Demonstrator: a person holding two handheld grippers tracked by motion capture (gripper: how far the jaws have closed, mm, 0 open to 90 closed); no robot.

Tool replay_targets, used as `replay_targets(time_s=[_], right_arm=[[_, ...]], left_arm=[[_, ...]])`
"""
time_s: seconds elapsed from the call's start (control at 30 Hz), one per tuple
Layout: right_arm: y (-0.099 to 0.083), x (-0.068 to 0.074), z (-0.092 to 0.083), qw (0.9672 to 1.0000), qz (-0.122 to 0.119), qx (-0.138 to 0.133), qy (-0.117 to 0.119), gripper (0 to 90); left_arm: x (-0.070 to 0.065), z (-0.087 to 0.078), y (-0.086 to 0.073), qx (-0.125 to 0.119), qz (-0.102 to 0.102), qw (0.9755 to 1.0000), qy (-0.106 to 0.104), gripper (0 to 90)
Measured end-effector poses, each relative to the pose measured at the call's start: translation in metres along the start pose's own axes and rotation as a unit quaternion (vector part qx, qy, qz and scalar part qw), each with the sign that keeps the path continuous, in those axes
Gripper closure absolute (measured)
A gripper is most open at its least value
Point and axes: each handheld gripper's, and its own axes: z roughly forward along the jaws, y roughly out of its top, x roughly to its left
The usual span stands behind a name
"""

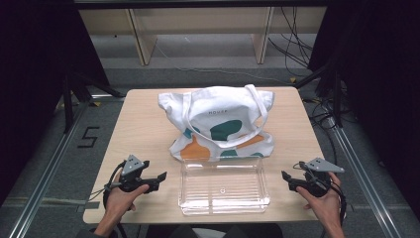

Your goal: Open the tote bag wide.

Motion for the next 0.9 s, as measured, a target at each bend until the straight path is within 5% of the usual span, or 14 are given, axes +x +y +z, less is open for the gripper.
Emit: replay_targets(time_s=[0.03, 0.17, 0.37, 0.43, 0.5, 0.9], right_arm=[[0.000, -0.002, 0.000, 0.9997, -0.018, -0.008, -0.013, 23.5], [0.003, 0.003, 0.000, 1.0000, 0.006, -0.005, 0.002, 23.3], [0.014, 0.005, -0.004, 0.9997, -0.004, -0.024, 0.004, 21.6], [0.024, 0.004, -0.007, 0.9992, -0.013, -0.025, 0.029, 19.0], [0.028, 0.007, -0.009, 0.9993, -0.008, -0.022, 0.030, 18.9], [0.116, 0.009, -0.029, 0.9954, -0.046, -0.058, 0.061, 28.8]], left_arm=[[0.000, 0.000, 0.000, -0.001, 0.000, 1.0000, 0.000, 17.5], [0.000, 0.000, 0.000, -0.001, -0.007, 1.0000, 0.001, 17.5], [0.002, 0.000, 0.000, -0.003, -0.004, 1.0000, -0.001, 17.6], [0.002, 0.000, 0.001, -0.004, -0.009, 1.0000, 0.000, 17.6], [0.003, 0.000, 0.002, -0.008, -0.012, 0.9999, 0.000, 17.7], [0.002, 0.000, 0.002, -0.005, -0.017, 0.9998, 0.000, 17.8]])
